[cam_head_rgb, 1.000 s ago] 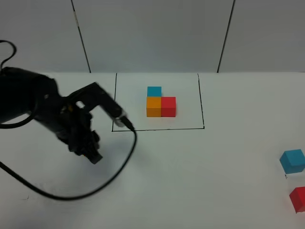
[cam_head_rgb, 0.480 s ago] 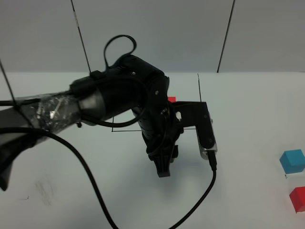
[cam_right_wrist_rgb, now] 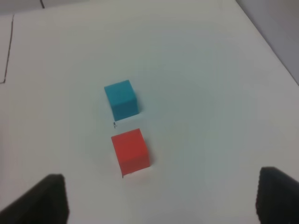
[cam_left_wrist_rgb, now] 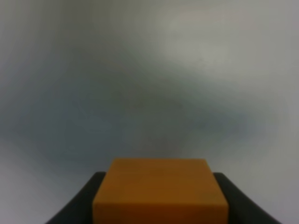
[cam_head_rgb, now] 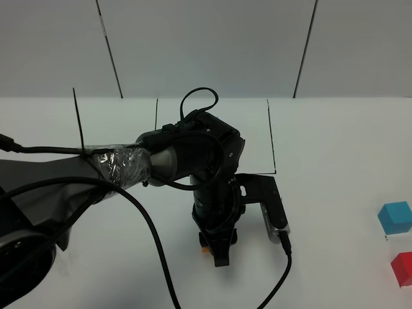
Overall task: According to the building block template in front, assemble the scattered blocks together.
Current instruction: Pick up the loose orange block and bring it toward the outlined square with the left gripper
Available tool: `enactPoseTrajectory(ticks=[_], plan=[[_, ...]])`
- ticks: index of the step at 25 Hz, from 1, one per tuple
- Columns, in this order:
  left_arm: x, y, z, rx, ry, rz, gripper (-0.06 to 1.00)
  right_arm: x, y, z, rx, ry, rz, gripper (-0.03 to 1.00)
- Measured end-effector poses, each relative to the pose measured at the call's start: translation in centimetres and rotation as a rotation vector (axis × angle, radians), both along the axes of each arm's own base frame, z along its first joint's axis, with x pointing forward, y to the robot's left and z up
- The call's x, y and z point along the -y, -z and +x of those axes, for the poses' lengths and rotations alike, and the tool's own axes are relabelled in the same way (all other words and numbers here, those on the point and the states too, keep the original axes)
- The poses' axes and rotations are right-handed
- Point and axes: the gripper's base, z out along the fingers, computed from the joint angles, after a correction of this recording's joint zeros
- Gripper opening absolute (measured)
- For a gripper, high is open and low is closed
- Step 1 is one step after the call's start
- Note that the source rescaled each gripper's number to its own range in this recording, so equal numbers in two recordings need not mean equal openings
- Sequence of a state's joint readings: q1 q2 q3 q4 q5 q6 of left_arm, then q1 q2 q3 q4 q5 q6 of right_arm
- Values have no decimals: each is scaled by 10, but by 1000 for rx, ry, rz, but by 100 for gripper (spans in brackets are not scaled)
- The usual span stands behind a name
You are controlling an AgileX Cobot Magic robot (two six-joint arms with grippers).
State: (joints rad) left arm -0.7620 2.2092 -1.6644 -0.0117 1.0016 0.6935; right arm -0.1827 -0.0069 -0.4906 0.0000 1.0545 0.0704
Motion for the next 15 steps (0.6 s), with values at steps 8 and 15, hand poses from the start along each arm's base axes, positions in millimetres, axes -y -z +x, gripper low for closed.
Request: enactPoseTrajectory(ticks=[8, 15], plan=[[-3, 6, -6, -8, -23, -29, 0, 0, 0, 0, 0, 0, 0, 66], [-25, 20, -28, 83, -24, -104, 0, 0, 0, 0, 0, 0, 0, 66]])
